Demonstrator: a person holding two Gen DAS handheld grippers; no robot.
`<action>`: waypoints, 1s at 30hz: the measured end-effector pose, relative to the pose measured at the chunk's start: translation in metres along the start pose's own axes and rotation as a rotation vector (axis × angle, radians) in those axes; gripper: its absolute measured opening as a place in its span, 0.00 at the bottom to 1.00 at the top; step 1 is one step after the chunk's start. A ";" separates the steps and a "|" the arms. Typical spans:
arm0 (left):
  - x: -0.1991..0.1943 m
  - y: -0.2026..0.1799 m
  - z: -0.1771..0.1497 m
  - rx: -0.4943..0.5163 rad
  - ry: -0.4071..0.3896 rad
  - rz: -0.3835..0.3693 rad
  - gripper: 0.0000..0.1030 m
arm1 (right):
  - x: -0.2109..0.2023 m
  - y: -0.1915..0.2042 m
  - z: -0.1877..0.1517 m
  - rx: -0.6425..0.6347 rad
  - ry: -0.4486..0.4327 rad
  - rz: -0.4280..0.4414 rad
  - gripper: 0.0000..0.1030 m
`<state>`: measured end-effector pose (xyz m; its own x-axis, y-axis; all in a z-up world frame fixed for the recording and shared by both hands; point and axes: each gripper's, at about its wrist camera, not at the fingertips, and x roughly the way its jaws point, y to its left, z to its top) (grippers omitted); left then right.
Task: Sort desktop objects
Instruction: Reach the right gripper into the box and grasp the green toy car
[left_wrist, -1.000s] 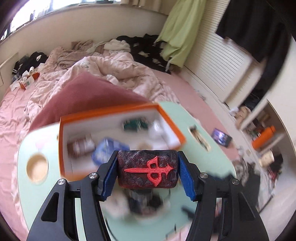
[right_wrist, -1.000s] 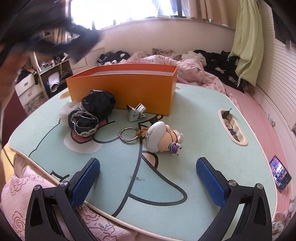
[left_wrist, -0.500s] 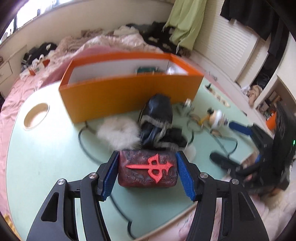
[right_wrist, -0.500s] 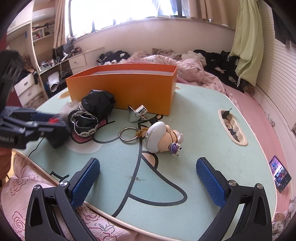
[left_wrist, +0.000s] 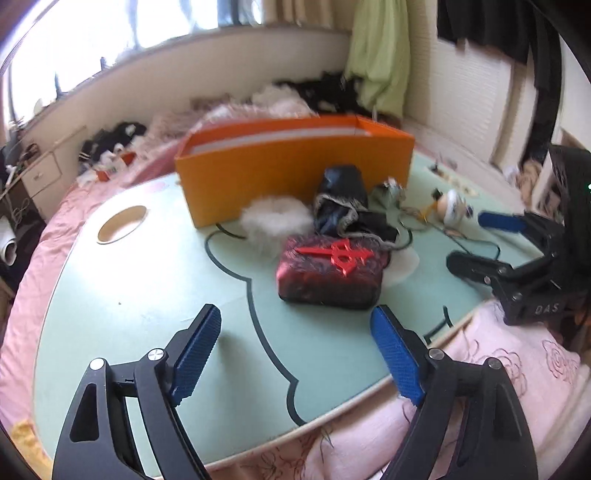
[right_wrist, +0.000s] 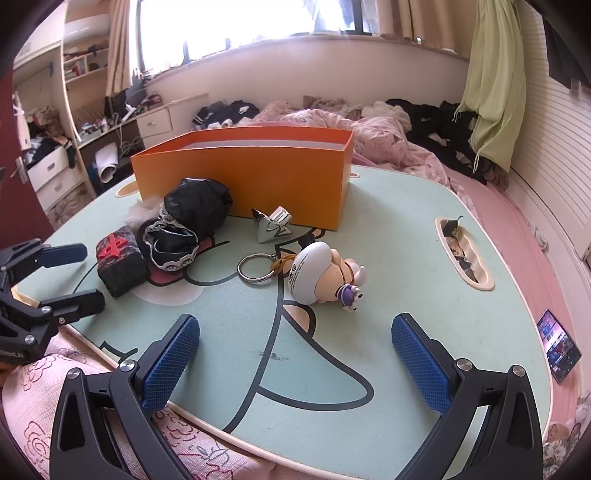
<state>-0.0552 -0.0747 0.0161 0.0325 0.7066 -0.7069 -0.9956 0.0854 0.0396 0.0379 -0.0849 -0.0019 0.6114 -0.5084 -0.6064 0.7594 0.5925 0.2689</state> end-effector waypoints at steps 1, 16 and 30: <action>0.001 0.001 -0.001 -0.015 -0.019 -0.004 0.83 | 0.000 0.000 -0.002 0.001 0.000 -0.002 1.00; 0.005 0.002 -0.010 -0.034 -0.094 0.014 1.00 | -0.001 -0.005 -0.003 0.032 -0.007 -0.044 1.00; 0.003 0.000 -0.012 -0.042 -0.108 0.023 1.00 | 0.000 -0.003 -0.006 0.049 -0.016 -0.056 1.00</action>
<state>-0.0567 -0.0814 0.0053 0.0167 0.7800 -0.6256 -0.9989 0.0405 0.0238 0.0343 -0.0825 -0.0069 0.5706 -0.5498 -0.6100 0.8023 0.5318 0.2711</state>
